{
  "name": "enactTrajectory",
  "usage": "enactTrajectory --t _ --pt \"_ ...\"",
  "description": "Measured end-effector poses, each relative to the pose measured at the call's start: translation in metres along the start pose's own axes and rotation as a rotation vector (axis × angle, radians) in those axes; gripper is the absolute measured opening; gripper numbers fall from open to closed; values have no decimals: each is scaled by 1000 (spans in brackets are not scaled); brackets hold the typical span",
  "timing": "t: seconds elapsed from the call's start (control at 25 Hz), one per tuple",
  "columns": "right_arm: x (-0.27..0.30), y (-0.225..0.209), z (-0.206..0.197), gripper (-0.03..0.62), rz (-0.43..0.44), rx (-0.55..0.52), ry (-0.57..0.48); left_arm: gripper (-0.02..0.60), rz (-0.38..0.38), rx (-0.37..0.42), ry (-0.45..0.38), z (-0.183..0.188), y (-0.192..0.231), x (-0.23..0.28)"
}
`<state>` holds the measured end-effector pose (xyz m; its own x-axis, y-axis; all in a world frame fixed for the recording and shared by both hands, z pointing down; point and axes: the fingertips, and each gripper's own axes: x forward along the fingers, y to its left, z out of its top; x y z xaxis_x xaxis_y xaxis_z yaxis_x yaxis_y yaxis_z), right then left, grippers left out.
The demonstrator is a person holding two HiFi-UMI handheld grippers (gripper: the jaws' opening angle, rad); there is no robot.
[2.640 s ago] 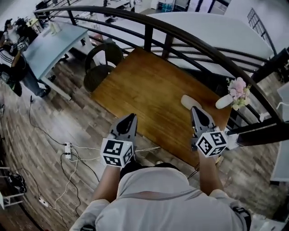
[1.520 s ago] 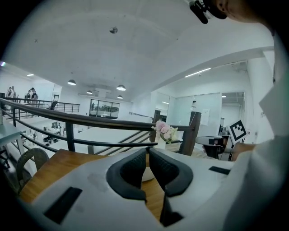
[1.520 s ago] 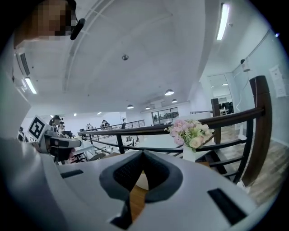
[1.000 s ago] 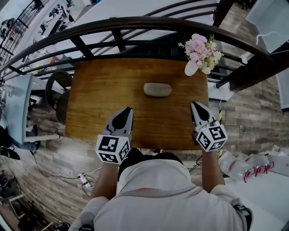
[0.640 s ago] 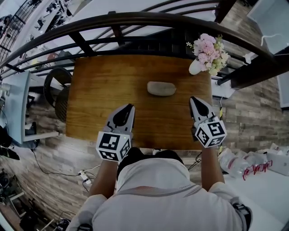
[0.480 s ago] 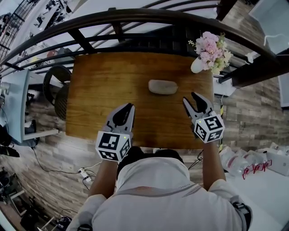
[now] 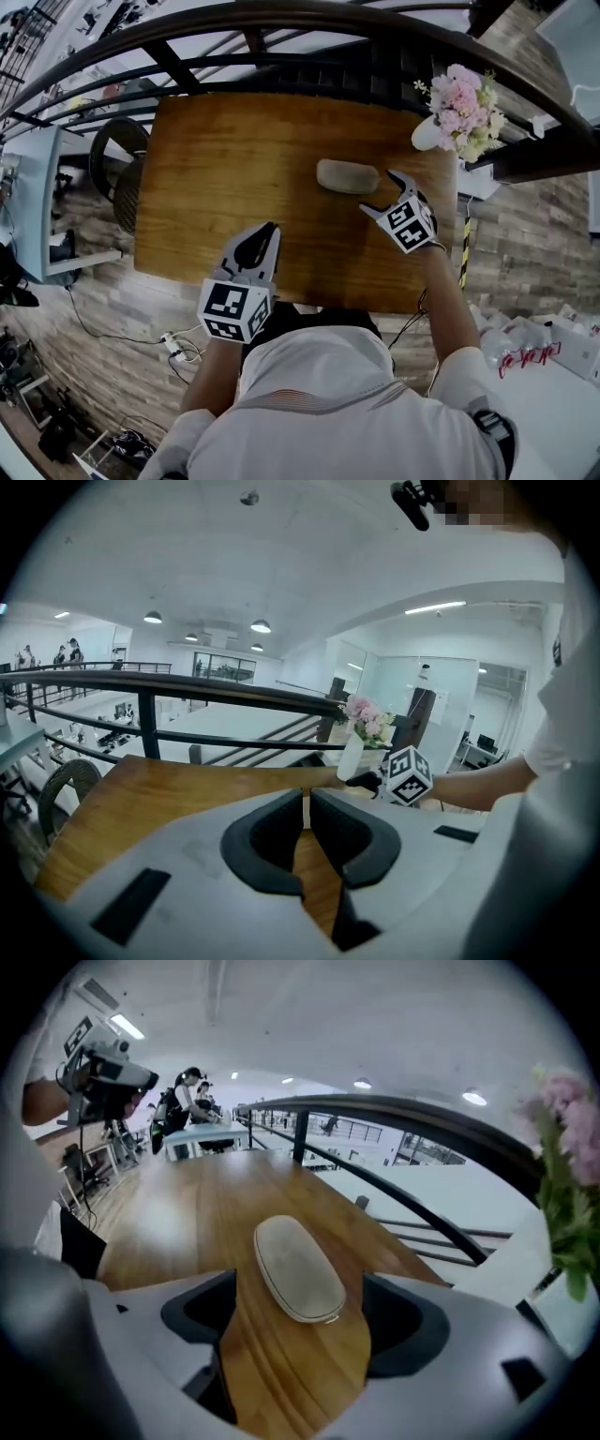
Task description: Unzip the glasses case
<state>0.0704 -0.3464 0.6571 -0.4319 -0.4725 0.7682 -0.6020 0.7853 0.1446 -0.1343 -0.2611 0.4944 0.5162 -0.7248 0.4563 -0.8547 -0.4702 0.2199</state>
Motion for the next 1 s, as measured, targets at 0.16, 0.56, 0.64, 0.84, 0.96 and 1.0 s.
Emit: enactTrajectory --t 0.16,0.56,0.64,0.84,0.96,1.0 --pt "43 -5 -19 497 54 -61 49 33 25 4 21 -8 5 3" --pt "83 -7 -31 477 129 -164 82 33 58 -20 49 -25 9 -2" --pt "81 -2 -29 457 124 -133 70 32 58 -22 42 -24 6 -3" --pt "56 10 -1 431 150 123 -50 33 61 -25 28 -21 6 -8" --pt "38 10 8 425 161 308 -129 33 60 -28 18 -19 2 -11" --pt "31 11 11 425 162 357 -151 32 59 -27 13 -17 0 -12"
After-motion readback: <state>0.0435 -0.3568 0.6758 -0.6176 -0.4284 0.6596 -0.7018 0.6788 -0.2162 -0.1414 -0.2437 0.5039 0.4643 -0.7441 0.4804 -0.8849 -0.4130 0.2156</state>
